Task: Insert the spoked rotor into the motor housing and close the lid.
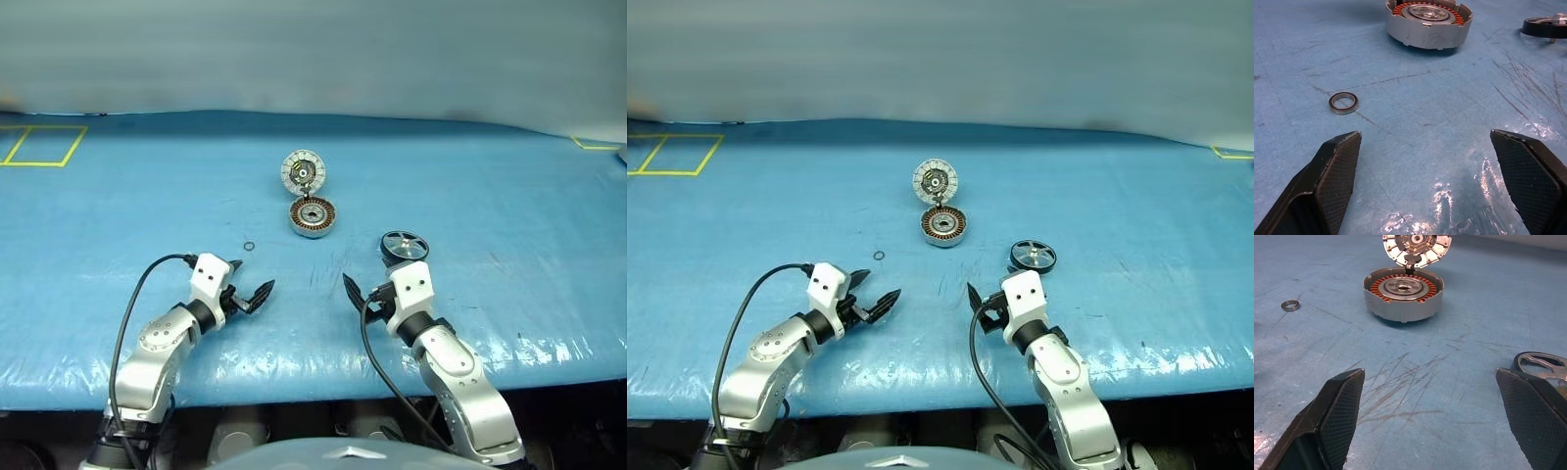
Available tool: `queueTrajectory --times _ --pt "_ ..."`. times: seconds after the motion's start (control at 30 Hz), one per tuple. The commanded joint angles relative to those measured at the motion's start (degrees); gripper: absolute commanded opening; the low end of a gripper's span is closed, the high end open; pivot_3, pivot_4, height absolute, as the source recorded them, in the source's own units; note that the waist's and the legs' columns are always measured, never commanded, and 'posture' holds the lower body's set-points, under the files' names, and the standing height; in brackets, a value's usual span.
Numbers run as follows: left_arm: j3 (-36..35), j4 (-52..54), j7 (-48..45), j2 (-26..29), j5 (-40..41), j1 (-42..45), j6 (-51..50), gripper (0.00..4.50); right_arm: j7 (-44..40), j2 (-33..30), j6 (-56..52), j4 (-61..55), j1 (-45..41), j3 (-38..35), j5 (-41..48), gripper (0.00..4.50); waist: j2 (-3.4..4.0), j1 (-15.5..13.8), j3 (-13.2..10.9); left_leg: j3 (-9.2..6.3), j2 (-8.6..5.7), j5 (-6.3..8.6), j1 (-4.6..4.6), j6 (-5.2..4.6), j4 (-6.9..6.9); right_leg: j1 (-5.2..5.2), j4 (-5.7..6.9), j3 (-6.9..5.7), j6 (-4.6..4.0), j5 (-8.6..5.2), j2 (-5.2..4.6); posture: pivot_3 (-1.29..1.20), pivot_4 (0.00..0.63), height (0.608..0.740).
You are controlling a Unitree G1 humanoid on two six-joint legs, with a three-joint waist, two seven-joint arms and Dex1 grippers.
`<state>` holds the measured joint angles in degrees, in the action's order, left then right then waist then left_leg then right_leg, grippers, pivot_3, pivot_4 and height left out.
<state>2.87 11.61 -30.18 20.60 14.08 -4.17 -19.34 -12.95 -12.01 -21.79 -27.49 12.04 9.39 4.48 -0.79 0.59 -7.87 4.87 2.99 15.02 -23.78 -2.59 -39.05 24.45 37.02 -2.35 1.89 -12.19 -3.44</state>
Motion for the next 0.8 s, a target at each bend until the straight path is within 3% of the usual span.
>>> queueTrajectory --times 0.03,0.8 --pt "0.0 2.9 -0.2 0.4 -0.1 0.0 0.8 4.50 -0.2 -0.2 1.0 -1.2 -1.0 -0.2 -0.4 4.48 0.00 0.0 0.0 0.00 0.00 0.00 0.00 0.00 0.00 0.00 0.00 0.00 0.00 0.00 0.00 0.00 0.150 0.740" --pt "0.1 3.2 -0.2 0.5 -0.3 0.2 0.4 4.50 -0.1 0.0 1.2 -0.7 -0.9 0.3 -1.4 4.48 0.00 0.0 0.0 0.00 0.00 0.00 0.00 0.00 0.00 0.01 0.00 0.00 0.01 0.00 0.00 0.00 0.150 0.740"
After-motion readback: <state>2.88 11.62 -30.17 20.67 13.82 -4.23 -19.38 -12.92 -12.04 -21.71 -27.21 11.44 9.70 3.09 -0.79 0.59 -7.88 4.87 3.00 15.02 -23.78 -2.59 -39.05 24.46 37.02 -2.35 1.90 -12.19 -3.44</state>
